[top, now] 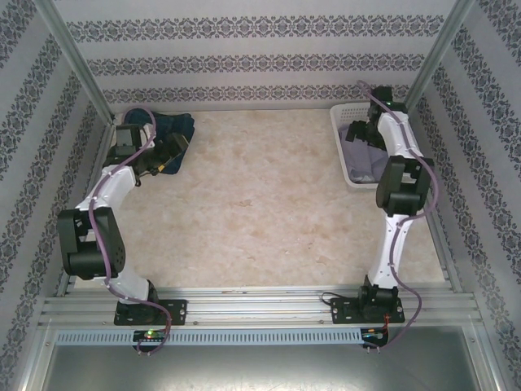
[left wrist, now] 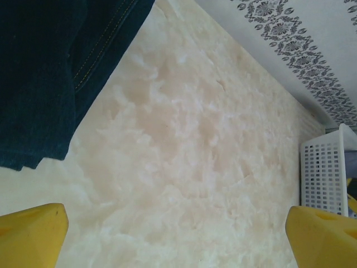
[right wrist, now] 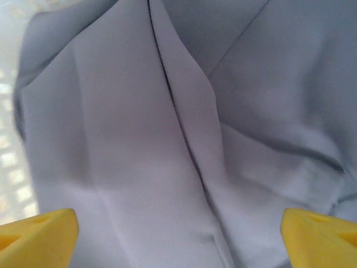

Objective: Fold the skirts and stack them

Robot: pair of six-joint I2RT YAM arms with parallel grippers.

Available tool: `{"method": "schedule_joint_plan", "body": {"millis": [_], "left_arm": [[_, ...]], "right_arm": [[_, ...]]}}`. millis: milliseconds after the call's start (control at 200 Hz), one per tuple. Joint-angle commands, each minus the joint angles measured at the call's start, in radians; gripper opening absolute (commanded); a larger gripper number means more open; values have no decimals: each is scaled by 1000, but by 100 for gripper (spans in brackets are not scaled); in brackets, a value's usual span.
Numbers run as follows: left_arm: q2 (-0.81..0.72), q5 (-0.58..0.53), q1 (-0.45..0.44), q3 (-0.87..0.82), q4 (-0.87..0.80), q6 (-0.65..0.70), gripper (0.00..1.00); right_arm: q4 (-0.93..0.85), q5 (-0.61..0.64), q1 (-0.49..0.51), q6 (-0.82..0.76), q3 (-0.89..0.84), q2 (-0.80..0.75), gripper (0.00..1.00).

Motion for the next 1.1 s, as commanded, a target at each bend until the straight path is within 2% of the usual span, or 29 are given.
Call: {"method": "schedule_joint_plan", "body": {"millis": [0,75,155,280,460,664,799,954,1024,1094], "left_arm": [[-82,-15,9,8,-46,43,100],[-95,-18,9,-6,-30,35,100],[-91,-13,9,3,-28,29,100],[-83,-1,9,22,-25,20,100],[-94,22,9,15,19,-11,100],[-129,7,9,7,8,-11,100],[-162,-60,8,27,-87,59,100],[-190,-66,8,42,-143,96,100],[-198,-74,8,40,-155,100,100],[-204,-89,9,35,-167,98,100]], "right_arm": [[-215,74,2,1,172,127,81],[-269,87,2,13,266,202,56],[-319,99,1,8,345,244,36],[-310,63,6,-15,361,148,0],[-214,-30,50,1,295,-166,0],[-135,-186,188,35,298,-379,0],[-62,-338,322,60,327,-434,0],[-7,-512,423,102,372,-423,0],[5,-563,440,88,315,-426,0],[22,-574,448,31,177,-446,0]]}}
